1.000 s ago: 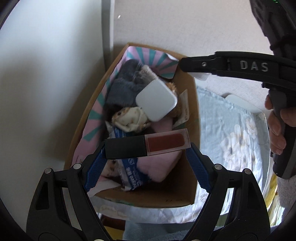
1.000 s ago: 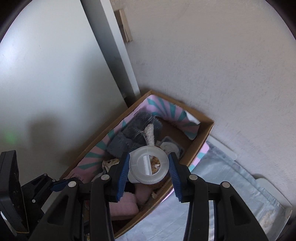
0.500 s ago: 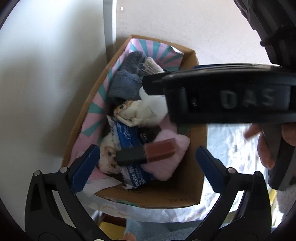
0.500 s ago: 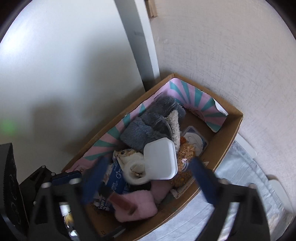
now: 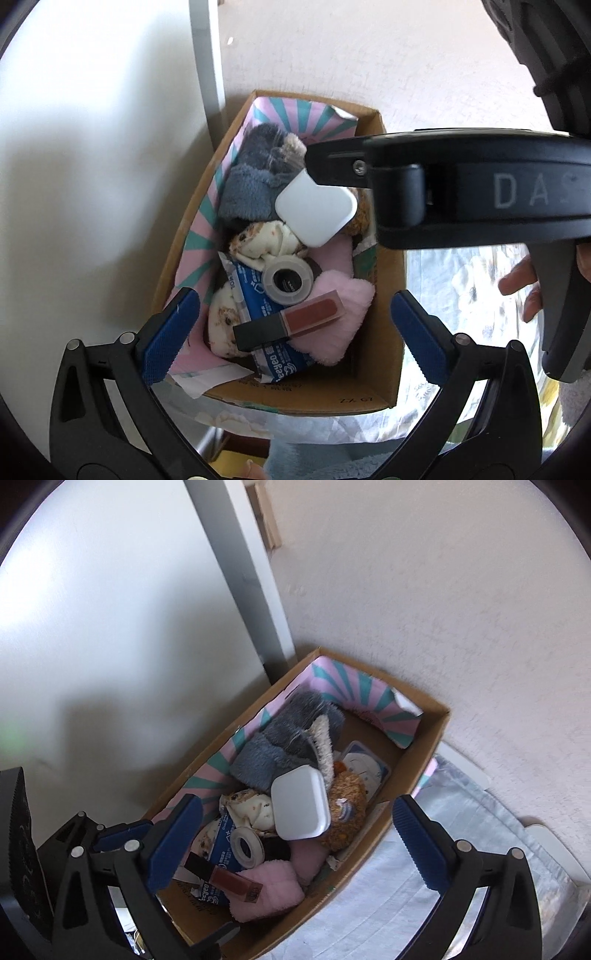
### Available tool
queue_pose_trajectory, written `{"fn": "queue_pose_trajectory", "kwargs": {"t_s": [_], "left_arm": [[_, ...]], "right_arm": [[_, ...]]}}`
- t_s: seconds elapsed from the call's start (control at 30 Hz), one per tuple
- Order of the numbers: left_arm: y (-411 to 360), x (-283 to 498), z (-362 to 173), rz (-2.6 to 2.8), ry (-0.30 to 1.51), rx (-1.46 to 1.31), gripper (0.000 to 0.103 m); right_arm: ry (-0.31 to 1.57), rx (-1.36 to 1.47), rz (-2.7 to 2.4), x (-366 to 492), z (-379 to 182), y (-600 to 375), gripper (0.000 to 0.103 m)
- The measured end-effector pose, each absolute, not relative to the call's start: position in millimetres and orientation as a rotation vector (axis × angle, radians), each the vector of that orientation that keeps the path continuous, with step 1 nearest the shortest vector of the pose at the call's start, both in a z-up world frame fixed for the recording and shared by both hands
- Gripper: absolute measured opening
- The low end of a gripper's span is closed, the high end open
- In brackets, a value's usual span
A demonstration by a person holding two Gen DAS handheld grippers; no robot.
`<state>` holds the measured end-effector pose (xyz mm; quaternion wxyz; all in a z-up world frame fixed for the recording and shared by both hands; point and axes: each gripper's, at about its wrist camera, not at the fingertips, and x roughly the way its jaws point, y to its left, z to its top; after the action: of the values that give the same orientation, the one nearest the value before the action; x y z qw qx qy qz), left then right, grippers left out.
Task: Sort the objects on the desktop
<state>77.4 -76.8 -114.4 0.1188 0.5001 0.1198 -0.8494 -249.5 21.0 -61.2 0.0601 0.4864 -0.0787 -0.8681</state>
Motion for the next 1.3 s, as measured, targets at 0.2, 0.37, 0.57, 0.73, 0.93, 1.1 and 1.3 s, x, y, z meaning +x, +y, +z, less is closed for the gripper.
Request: {"fn": "queue_pose_trajectory", "kwargs": {"t_s": [0.2,0.37,0.57,0.73,0.93,1.1,1.3], "left_arm": [[-63,67,-92,-2.534,0.298,1.419,0.103],[-49,52,-68,-2.596,0.262,1.381,0.103],[-14,30,-45,-2.667,0.16,1.333,0.103],[20,15,-39,-2.73,0.146,1.333,0.103],[53,11,-39,-2.775,0.087,1.351,0.103],[55,21,-33,-2.781,0.064,1.351,0.103],[58,23,-33,-2.77,0.043,1.346,0.103]], "right_arm": [[-0.224,1.476,-2.801,-225,-34,42,0.102],[-0.292,1.517,-3.098,-177,-1,78,0.102],[-0.43,1.513,-3.311,-112,19,113,0.102],[-0.602,1.538,-3.386,-70,18,138,0.102],[-0.68,1.585,-3.41,-49,11,149,0.102],[-0.692,1.581,-3.433,-43,9,151,0.102],[-0.694,1.592,-3.425,-42,7,150,0.102]]}}
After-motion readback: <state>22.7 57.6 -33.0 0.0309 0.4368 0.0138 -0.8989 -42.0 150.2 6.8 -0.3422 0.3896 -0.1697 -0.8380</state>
